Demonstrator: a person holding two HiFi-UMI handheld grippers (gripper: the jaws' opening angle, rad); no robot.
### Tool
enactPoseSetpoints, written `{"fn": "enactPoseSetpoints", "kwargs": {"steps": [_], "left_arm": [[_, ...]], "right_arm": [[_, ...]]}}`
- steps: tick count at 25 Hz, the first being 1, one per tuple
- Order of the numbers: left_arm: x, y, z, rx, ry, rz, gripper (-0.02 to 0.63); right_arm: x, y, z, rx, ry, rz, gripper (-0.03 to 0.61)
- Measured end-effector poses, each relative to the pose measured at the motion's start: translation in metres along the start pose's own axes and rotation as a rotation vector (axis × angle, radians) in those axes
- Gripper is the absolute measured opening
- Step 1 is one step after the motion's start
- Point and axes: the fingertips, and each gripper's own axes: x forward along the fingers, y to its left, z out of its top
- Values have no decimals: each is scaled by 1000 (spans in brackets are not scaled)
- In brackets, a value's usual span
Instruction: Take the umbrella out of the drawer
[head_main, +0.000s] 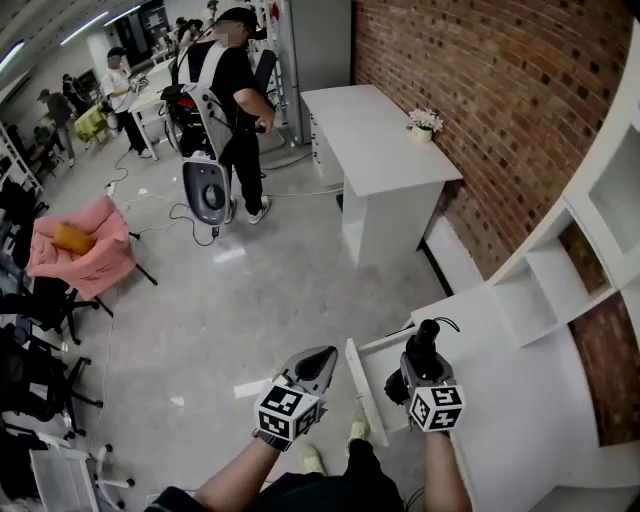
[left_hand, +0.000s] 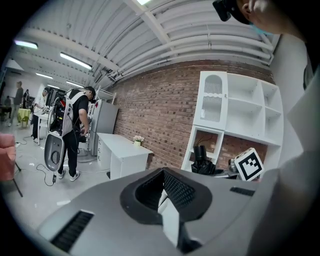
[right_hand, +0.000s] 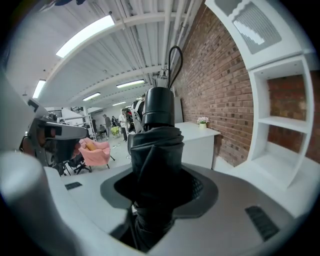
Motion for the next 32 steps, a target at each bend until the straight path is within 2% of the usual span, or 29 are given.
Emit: {"fn": "enactPoseSetpoints", "kwargs": {"steps": [7,18,24,32], "left_arm": [[-19,-13,45,13,-40,-5,6],[-68,-14,104,44,-115,25,6],[-88,-12,128,52,-168,46,6],[-108,-24,153,86,-216,66,6]], "right_arm": [[-42,20,72,-44,-110,5,173],[-94,58,158,-89,-256,33,175],[-116,78,191,-128,-305,56,175],[-140,91,212,-158,-361,73,175]]}}
